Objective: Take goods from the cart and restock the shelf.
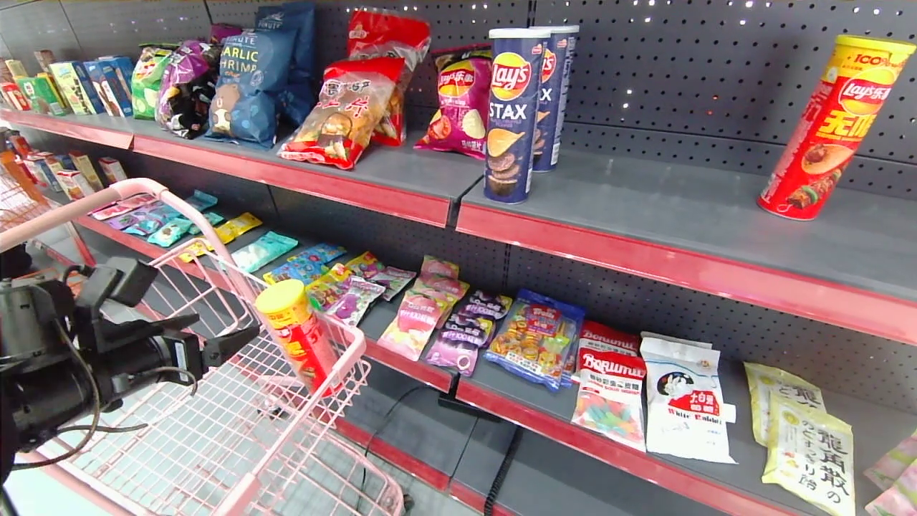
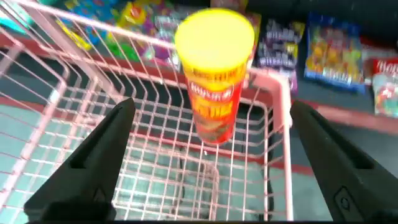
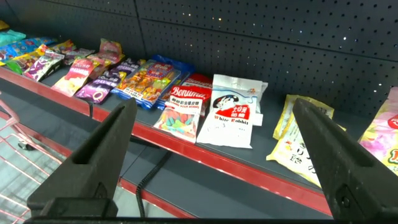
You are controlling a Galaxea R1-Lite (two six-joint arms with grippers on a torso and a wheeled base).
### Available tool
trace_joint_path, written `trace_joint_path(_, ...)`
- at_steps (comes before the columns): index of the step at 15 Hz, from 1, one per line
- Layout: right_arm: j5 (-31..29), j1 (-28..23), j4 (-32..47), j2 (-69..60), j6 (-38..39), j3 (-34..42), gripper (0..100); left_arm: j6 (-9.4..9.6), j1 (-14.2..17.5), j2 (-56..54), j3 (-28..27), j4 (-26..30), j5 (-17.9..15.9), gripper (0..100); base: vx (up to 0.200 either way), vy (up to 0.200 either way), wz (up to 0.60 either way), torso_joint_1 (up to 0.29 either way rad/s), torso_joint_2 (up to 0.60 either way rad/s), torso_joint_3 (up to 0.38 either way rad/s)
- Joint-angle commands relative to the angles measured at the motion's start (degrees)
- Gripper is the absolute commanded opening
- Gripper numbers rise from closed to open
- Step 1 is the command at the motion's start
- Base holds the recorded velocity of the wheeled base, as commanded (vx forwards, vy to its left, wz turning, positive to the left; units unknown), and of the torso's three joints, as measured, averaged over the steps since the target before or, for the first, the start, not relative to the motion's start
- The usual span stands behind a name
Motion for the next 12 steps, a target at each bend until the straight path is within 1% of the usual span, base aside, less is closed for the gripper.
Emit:
trace_joint_path(1,0.0,0.0,0.0,0.1,0.0,0.0,100,0.14,-1.1,8.0,-0.4,-1.4,-0.1,100,0.000,0.000,0.00,0.000,0.00,0.000)
trace_joint_path(2,0.0,0.0,0.0,0.1,0.0,0.0,100,0.14,-1.1,10.4,-0.9,-3.0,-0.1,100,0.000,0.000,0.00,0.000,0.00,0.000)
trace_joint_path(3,0.0,0.0,0.0,0.1,0.0,0.0,100,0.14,-1.1,11.0,-1.0,-3.6,-0.2,100,0.000,0.000,0.00,0.000,0.00,0.000)
trace_joint_path(4,0.0,0.0,0.0,0.1,-0.1,0.0,100,0.23,-1.6,16.6,-1.8,-9.8,-0.2,100,0.000,0.000,0.00,0.000,0.00,0.000)
trace_joint_path(5,0.0,0.0,0.0,0.1,-0.1,0.0,100,0.23,-2.1,19.7,-2.2,-14.1,-0.2,100,0.000,0.000,0.00,0.000,0.00,0.000)
trace_joint_path(6,0.0,0.0,0.0,0.1,-0.1,0.0,100,0.23,-2.1,21.4,-2.4,-16.4,-0.2,100,0.000,0.000,0.00,0.000,0.00,0.000)
trace_joint_path(7,0.0,0.0,0.0,0.1,-0.2,0.0,100,0.14,-2.9,25.5,-3.6,-21.8,-0.3,100,0.000,0.000,0.00,0.000,0.00,0.000)
trace_joint_path(9,0.0,0.0,0.0,0.1,-0.2,0.0,100,0.06,-3.7,27.4,-4.7,-23.4,-0.8,100,0.000,0.000,0.00,0.000,0.00,0.000)
trace_joint_path(10,0.0,0.0,0.0,0.1,-0.3,0.0,100,-0.03,-4.4,28.2,-5.5,-23.3,-1.9,100,0.000,0.000,0.00,0.000,0.00,0.000)
trace_joint_path(12,0.0,0.0,0.0,0.1,-0.3,0.0,100,-0.03,-5.3,29.0,-6.3,-23.4,-2.1,100,0.000,0.000,0.00,0.000,0.00,0.000)
